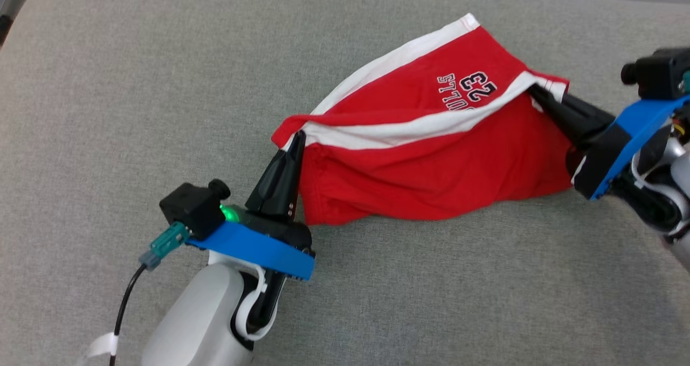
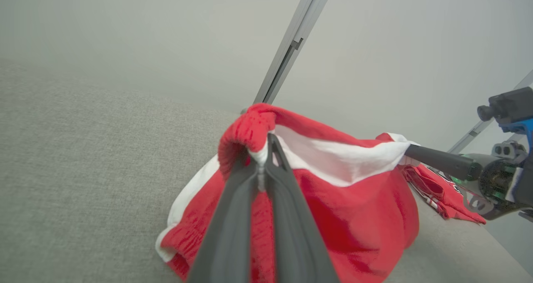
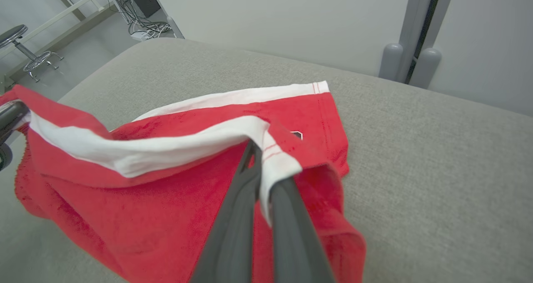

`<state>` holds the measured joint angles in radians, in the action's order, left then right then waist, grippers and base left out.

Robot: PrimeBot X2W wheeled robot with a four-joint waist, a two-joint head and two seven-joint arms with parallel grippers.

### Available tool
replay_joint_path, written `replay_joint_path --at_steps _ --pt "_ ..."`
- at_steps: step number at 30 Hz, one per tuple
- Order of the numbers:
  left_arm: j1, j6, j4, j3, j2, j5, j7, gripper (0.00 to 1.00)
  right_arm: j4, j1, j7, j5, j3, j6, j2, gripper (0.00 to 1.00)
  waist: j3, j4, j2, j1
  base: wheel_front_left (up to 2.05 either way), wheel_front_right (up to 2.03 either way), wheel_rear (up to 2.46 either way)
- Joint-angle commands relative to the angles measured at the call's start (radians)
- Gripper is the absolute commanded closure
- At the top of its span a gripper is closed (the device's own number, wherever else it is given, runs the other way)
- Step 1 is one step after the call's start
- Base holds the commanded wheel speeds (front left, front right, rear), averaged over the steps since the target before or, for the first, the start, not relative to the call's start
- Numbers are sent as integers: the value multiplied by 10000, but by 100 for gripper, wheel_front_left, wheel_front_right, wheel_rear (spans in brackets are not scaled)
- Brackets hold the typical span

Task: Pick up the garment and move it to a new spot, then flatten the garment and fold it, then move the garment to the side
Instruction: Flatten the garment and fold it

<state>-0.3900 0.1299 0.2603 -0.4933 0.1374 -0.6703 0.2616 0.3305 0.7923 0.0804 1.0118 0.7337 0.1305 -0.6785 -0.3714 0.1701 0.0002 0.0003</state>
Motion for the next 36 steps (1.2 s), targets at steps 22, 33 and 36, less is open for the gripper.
replay_joint_path --at_steps 22,33,36 --pt "-1810 9 738 233 -657 277 45 100 3554 4858 496 152 2497 5 904 100 -1866 896 -2 -3 0 0 0" --pt "-1892 9 1257 428 -787 410 45 0 4507 5273 155 598 3504 5 1092 0 -1656 819 -2 -3 0 0 0" --pt "-1604 9 1260 469 -792 501 45 0 4507 5114 21 783 3788 5 982 0 -1439 760 -2 -3 0 0 0"
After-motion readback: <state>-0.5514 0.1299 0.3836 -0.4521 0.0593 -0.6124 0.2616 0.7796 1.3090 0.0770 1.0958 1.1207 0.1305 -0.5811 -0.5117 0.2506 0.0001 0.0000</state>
